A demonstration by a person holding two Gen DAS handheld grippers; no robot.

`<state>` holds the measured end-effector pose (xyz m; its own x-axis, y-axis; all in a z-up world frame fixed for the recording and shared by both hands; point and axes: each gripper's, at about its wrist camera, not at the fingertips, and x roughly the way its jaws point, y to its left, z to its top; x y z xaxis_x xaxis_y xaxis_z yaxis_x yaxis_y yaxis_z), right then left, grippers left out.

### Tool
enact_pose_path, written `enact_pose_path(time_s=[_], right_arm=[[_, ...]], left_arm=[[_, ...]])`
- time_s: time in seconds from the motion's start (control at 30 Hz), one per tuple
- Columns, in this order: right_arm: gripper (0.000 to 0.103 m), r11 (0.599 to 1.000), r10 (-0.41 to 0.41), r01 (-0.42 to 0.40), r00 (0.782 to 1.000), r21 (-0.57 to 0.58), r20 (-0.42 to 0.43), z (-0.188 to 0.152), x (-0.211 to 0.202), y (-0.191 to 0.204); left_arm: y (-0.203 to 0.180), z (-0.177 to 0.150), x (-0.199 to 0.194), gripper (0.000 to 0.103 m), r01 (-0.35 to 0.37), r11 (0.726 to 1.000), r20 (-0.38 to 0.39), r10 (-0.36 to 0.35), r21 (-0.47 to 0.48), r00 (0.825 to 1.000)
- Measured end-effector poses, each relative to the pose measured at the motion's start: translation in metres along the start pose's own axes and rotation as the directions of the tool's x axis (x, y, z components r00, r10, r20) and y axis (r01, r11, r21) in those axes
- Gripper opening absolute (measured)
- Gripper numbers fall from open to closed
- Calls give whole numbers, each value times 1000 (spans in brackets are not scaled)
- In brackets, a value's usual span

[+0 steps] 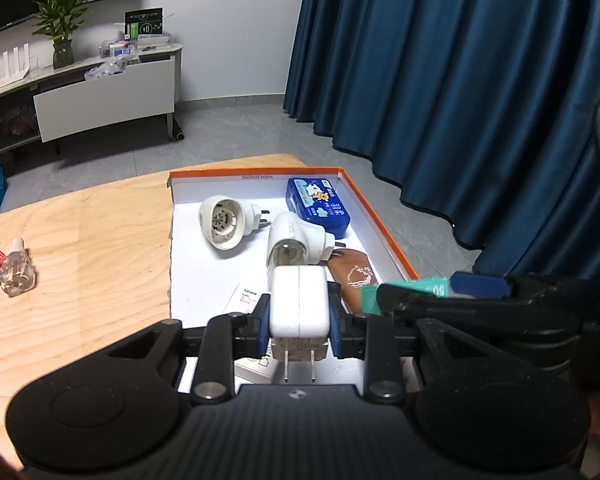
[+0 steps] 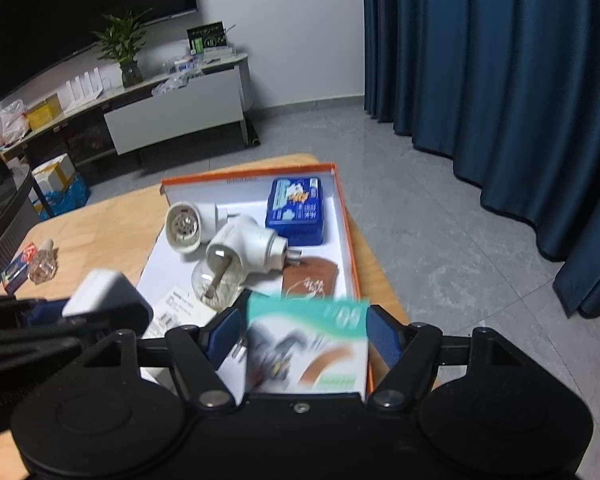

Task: Organize rigid objects
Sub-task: 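Lower the charger and bandage box into the lid and open both tools, then grasp the tiger card box with left tool while right grasps the glass diffuser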

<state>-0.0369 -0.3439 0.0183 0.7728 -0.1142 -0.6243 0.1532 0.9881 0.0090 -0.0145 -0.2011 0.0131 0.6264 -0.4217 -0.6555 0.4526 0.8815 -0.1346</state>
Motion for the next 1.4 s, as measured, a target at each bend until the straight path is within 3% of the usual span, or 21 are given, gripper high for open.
enact_pose_path(time_s=[0.27, 0.47, 0.5, 0.57, 0.6, 0.73, 1.07, 1.23, 1.4], right_arm=[[86, 999, -30, 30, 999, 26, 17, 5, -2, -8], [86, 999, -32, 31, 999, 24, 27, 7, -4, -6], [86, 999, -32, 31, 999, 23, 28, 7, -4, -5], [87, 999, -32, 31, 999, 20, 27, 8, -4, -4], [87, 999, -32, 31, 999, 18, 26, 8, -4, -3], [87, 1000, -25, 25, 999, 7, 24, 10, -3, 4], [87, 999, 34, -33, 999, -36, 20, 17, 4, 40], [87, 993, 91, -90, 996, -75, 1, 19, 12, 69], [87, 980, 148, -149, 989, -132, -20, 20, 22, 105]], left_arm=[[-2, 1, 3, 29, 14, 1000, -14, -14, 10, 1000], [-4, -3, 11, 30, 101, 995, -71, -100, 17, 992], [-5, -4, 11, 31, 106, 994, -73, -104, 22, 992], [-5, -4, 10, 43, 108, 994, -66, -106, 29, 992], [-4, -4, 10, 49, 102, 994, -58, -100, 31, 993], [5, -2, 7, 54, 79, 997, -35, -79, 15, 996], [51, -3, -10, 56, -4, 1000, -5, 4, -30, 1000], [94, -7, -20, 57, -80, 993, 7, 81, -89, 997], [145, -10, -27, 61, -202, 974, 12, 204, -103, 979]])
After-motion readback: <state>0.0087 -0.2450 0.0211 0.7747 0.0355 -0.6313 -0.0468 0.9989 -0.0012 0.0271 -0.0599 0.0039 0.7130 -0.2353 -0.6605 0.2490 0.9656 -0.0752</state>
